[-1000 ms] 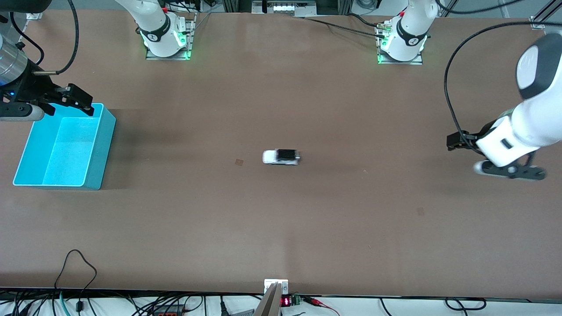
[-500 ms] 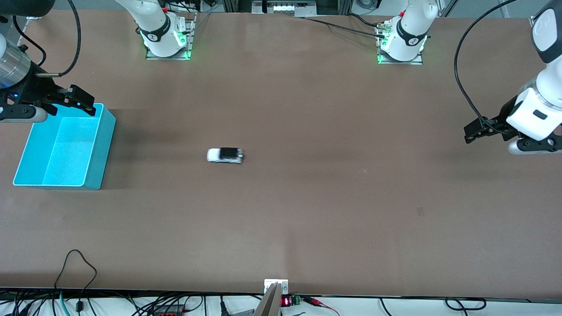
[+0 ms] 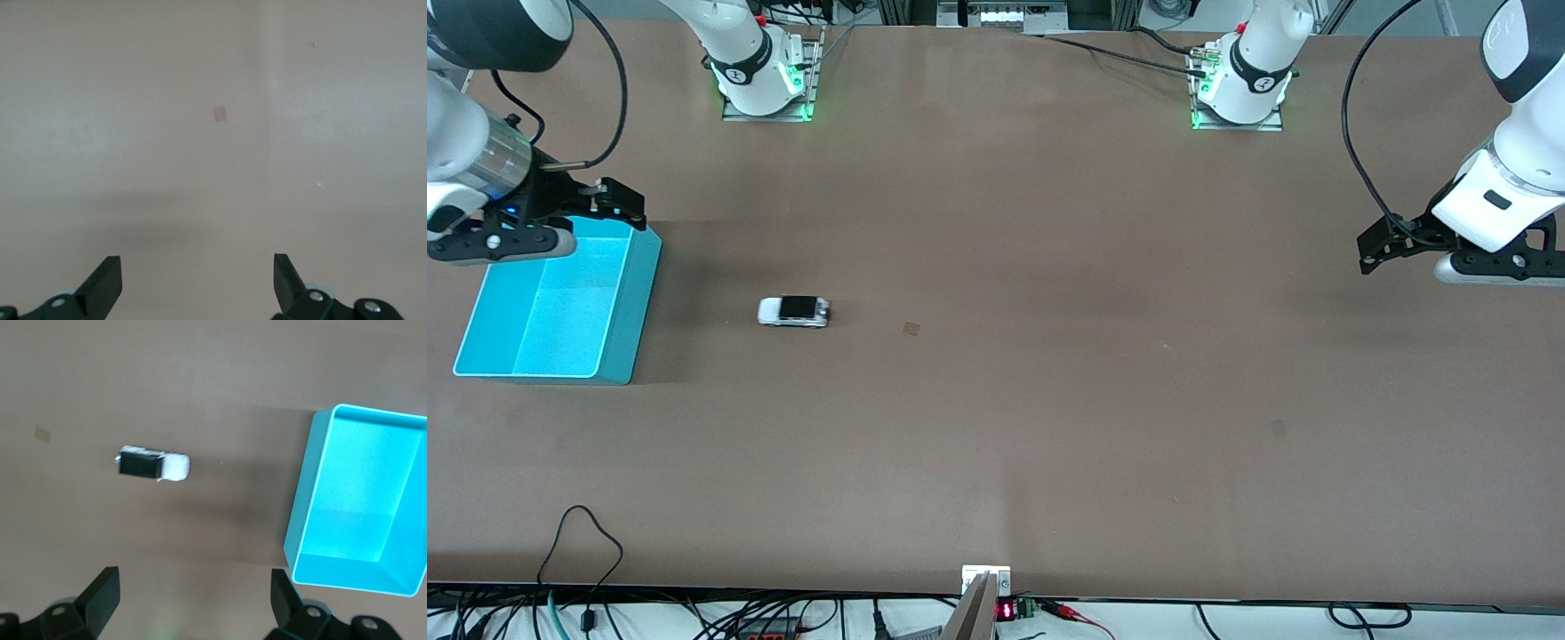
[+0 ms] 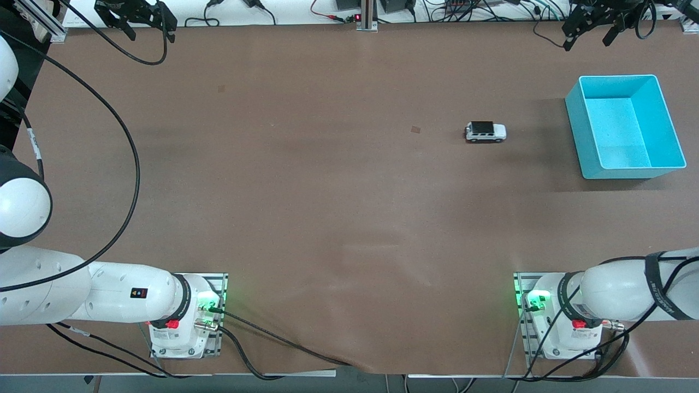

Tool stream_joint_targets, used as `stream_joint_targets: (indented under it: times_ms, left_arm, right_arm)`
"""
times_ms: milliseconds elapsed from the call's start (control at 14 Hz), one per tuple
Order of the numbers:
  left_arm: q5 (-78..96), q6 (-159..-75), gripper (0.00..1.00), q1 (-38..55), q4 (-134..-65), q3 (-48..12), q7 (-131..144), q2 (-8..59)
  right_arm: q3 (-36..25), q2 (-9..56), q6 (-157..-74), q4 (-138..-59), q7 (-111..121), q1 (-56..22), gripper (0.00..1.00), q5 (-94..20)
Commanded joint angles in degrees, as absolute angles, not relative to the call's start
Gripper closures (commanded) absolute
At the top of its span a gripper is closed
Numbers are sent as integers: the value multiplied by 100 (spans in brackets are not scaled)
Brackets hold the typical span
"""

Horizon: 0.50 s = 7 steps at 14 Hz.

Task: Wind and store white jeep toy
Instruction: 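Reach the right gripper down to the stopped white jeep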

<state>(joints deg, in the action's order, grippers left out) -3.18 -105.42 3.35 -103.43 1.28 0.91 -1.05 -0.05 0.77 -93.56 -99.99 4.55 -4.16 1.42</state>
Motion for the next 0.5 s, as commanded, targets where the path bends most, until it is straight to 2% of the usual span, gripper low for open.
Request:
stream_joint_targets:
  times_ms: [0, 429]
  left_arm:
    - [-220, -10100, 0, 439, -10170, 202, -18, -123]
    - [-211, -9914, 0, 431, -10134, 202, -18, -123]
  right_arm:
    - [9, 18, -9457, -10352, 1131, -457, 0, 167]
    - [18, 17, -10299, -11318, 3142, -606, 0, 176]
